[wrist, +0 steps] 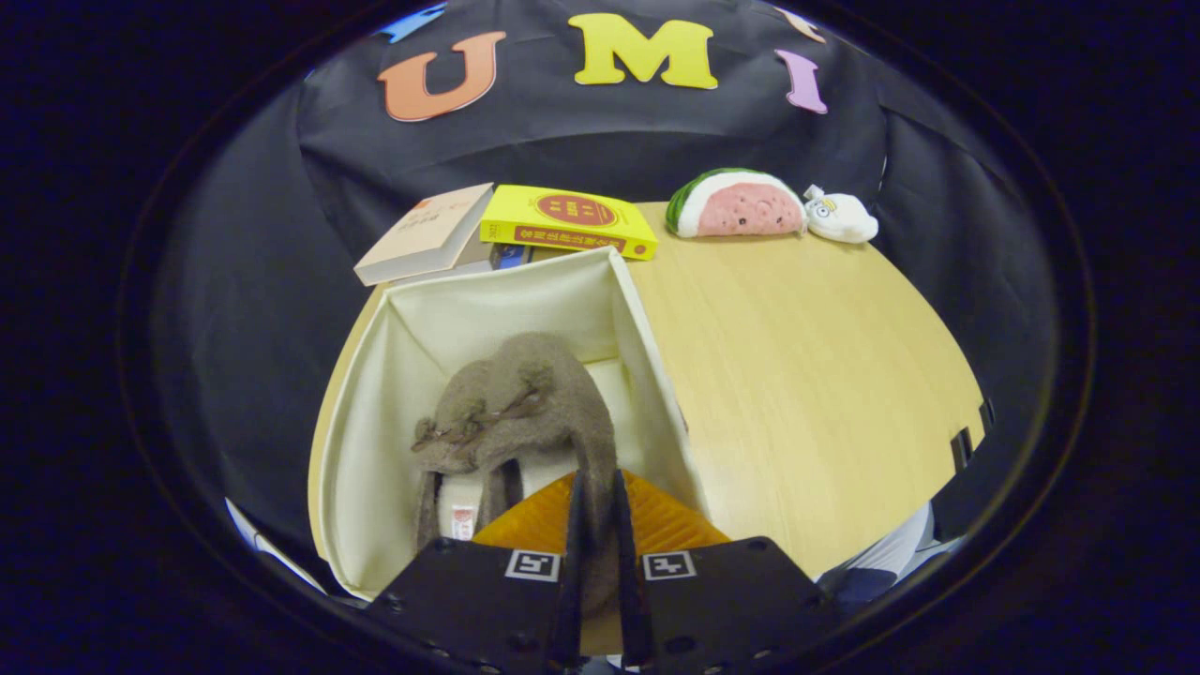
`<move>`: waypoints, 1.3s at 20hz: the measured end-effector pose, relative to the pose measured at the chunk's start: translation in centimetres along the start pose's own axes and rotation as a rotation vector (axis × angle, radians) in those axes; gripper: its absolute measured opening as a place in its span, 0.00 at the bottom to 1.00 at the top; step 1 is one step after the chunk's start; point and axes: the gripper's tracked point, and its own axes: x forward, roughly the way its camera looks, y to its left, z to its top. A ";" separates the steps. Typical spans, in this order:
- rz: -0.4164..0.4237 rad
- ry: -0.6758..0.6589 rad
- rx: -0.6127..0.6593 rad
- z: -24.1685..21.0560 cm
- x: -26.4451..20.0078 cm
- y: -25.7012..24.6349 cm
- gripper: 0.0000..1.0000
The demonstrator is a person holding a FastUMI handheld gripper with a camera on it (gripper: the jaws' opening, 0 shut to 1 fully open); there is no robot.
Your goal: Open the storage box then place both shoes into the box .Put the left shoe in first, then the right shoe, with the right side of both shoes facing outward in a uniform manner.
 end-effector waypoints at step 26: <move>-0.013 -0.761 -0.107 6.8 -18.2 -9.8 0.91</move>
